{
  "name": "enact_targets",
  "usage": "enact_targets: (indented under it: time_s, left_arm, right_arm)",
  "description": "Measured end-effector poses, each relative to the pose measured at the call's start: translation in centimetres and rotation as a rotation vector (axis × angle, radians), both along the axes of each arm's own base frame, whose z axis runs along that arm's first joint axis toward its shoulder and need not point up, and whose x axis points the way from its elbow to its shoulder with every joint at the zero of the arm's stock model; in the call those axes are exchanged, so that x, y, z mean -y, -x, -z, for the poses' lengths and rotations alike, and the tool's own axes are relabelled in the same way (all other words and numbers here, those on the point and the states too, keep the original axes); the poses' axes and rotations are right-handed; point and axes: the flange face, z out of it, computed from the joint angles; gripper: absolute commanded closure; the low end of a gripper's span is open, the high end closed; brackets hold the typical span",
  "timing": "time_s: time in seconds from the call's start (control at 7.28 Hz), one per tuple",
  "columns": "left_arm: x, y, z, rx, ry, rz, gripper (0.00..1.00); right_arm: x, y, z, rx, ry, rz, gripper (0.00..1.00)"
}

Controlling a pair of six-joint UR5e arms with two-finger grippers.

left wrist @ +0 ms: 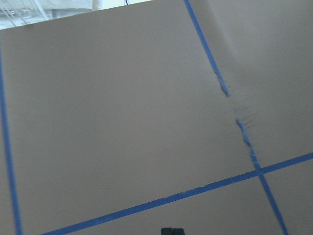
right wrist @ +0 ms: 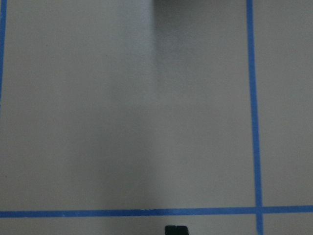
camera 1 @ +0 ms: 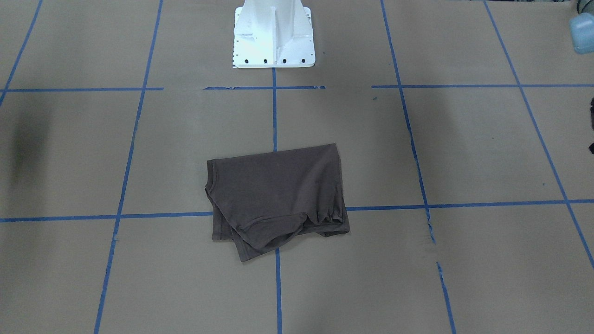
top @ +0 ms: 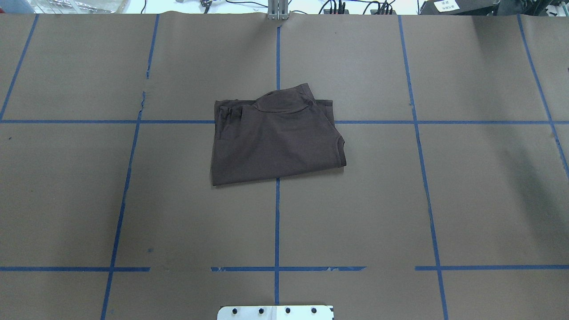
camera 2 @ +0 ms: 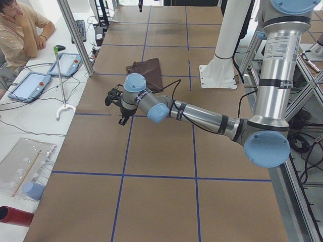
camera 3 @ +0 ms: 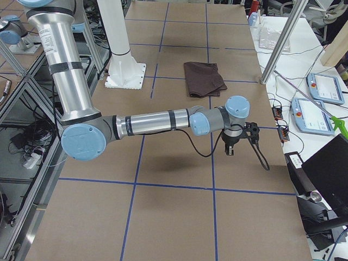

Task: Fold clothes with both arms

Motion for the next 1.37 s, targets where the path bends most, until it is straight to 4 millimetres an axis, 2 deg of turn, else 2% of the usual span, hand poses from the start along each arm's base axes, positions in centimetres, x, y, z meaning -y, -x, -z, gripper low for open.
enact_targets:
  time_s: [0.14, 0.27, 0.41, 0.69, 0.82, 1.1, 1.37]
  left_arm:
    - [-1.0, 3.1, -1.4, 0.038, 0.029, -0.031, 0.0]
    - [-2.0, 5.0, -3.1, 0.058, 0.074, -0.054, 0.0]
    - [-3.3, 5.8, -4.8, 0.064, 0.147, -0.069, 0.0]
    - [-6.5, 5.9, -6.8, 0.032, 0.253, -0.077, 0.0]
    - [-7.0, 5.7, -7.4, 0.001, 0.281, -0.069, 0.0]
    - [-6.9, 5.4, -8.3, -0.025, 0.273, -0.06, 0.0]
    - [-6.0, 5.3, -9.3, -0.026, 0.214, -0.064, 0.0]
  right_arm:
    - [-2.3, -2.5, -1.2, -0.002, 0.004, -0.003, 0.0]
    - [-3.9, -3.6, -1.8, -0.006, 0.003, 0.007, 0.0]
    - [-4.7, -3.9, -2.2, -0.014, 0.0, 0.039, 0.0]
    - [-5.2, -3.1, -2.7, -0.036, -0.01, 0.149, 0.0]
    - [-5.5, -2.6, -2.3, -0.044, -0.012, 0.181, 0.0]
    - [-6.3, -2.2, -2.2, -0.037, -0.004, 0.197, 0.0]
    - [-7.0, -2.1, -2.9, -0.031, 0.011, 0.195, 0.0]
